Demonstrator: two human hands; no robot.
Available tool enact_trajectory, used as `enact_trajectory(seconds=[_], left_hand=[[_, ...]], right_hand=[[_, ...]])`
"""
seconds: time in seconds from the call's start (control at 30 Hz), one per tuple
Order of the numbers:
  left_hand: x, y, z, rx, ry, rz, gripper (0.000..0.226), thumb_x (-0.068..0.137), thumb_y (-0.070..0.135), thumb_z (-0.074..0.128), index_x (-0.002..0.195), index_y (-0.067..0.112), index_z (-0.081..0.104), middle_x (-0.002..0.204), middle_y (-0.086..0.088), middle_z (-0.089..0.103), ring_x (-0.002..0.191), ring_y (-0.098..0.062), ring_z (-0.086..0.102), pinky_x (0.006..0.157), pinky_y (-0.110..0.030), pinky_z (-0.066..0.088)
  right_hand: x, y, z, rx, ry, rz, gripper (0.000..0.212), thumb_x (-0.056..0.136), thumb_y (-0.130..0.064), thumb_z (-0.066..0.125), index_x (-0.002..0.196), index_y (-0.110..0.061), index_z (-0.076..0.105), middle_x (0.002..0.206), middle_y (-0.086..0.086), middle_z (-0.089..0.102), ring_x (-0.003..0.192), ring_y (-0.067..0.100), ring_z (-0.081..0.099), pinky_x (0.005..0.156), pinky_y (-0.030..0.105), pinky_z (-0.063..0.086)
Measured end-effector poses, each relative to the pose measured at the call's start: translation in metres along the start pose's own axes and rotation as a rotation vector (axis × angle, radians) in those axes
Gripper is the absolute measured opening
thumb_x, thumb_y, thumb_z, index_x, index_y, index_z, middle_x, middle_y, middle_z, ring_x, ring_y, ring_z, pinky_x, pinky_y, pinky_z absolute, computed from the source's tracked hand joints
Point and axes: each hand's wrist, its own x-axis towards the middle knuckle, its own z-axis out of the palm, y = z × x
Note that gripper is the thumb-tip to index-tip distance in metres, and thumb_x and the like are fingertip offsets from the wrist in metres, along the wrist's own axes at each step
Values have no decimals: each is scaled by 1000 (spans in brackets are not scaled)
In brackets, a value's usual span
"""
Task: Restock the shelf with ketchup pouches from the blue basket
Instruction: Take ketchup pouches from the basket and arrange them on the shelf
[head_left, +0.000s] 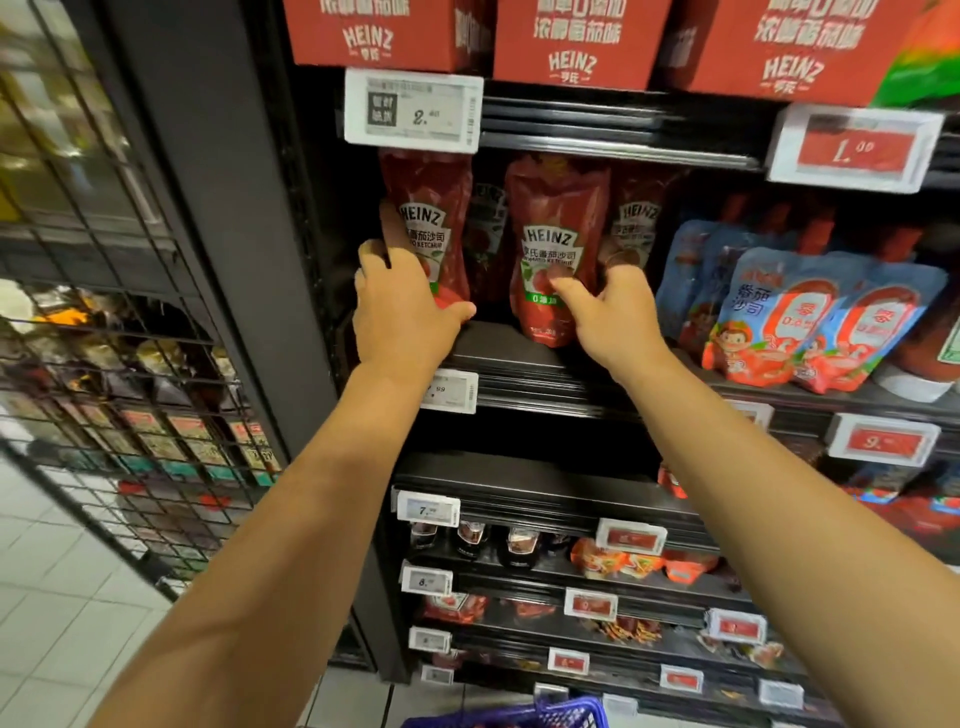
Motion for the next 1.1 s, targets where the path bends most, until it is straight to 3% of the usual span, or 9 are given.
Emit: enact_trajectory(seconds=[0.07,0.13,0.23,0.4,0.57,0.63,0.77,0.93,1.1], left_hand=[[-1,-2,7,-25,9,-5,76,73,46,87,123,5,49,143,-21,42,130,-39,46,98,-46,47],[-1,-5,12,-63,14,-14,73,74,44,87,122,5,49,140,-20,45,129,-38,47,98,-44,47],[1,-10,16,-113,23,-25,75,73,43,88,123,3,49,138,-20,46,126,-37,48,100,-43,48],[1,-13,19,-146,59,-32,78,72,43,89,127,4,50,134,-18,50,124,-36,51,101,-45,49],[-8,-12,23,-155,149,-14,59,76,38,86,113,8,52,132,-14,50,124,-33,50,98,-44,52],[-9,-13,23,-161,159,-9,60,77,34,85,119,6,52,142,-13,44,130,-32,47,103,-41,49],[-9,-13,19,-202,161,0,67,78,30,85,131,7,51,131,-10,52,125,-29,53,103,-43,50],[-12,-14,17,-213,164,-3,55,79,27,86,122,7,57,111,-5,59,105,-23,60,84,-21,42],[-10,-14,17,-269,136,-25,64,80,23,85,134,10,53,112,-5,62,106,-20,61,87,-21,44]], right_hand=[[2,6,4,-45,-9,26,37,93,-40,67,82,-5,66,68,5,67,63,10,63,60,40,48],[4,10,5,-77,-52,64,50,94,-46,65,93,4,67,82,16,70,76,29,65,72,47,51],[3,15,3,-201,-56,53,46,91,-48,66,76,-6,59,69,5,59,63,22,54,62,34,40],[-2,13,3,-354,-77,33,50,87,-58,67,76,-12,52,72,2,57,65,16,51,51,30,35],[2,-4,23,-407,-70,19,50,85,-58,71,82,-9,59,72,0,57,68,17,52,61,29,41],[3,-13,33,-462,-91,14,51,86,-56,70,72,-10,52,64,-2,50,61,16,48,56,29,36],[1,-19,47,-428,-135,57,58,83,-53,75,59,-12,41,55,0,44,51,16,45,44,27,27],[-4,-12,54,-389,-70,91,58,79,-49,80,62,-16,36,63,1,44,53,12,39,43,26,24],[2,-13,57,-450,-120,89,57,84,-48,76,60,-12,38,61,2,44,52,11,38,43,26,23]])
